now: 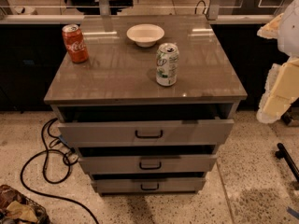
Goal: Place 7up can into paper bowl
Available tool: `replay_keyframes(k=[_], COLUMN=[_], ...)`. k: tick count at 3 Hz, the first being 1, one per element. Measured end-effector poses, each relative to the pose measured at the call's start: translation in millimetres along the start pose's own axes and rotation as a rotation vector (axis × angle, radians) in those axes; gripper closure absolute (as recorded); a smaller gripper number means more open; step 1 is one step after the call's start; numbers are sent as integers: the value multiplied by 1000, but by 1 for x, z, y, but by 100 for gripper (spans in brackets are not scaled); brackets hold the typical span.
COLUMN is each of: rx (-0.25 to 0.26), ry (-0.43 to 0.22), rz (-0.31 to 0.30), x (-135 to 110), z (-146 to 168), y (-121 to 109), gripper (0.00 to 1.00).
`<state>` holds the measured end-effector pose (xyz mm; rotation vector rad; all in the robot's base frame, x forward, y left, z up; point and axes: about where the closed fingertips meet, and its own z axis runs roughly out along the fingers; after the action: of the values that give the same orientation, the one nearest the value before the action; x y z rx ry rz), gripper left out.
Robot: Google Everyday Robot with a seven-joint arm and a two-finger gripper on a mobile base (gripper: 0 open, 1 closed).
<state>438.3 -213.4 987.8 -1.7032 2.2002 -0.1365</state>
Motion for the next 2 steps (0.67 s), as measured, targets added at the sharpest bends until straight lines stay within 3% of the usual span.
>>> replay_keyframes(k=[1, 2], rx=[2, 28], ry=[-1, -50], rz=[0, 36], x=[0, -6], z=[0, 6], y=[0, -8], gripper=[0, 0])
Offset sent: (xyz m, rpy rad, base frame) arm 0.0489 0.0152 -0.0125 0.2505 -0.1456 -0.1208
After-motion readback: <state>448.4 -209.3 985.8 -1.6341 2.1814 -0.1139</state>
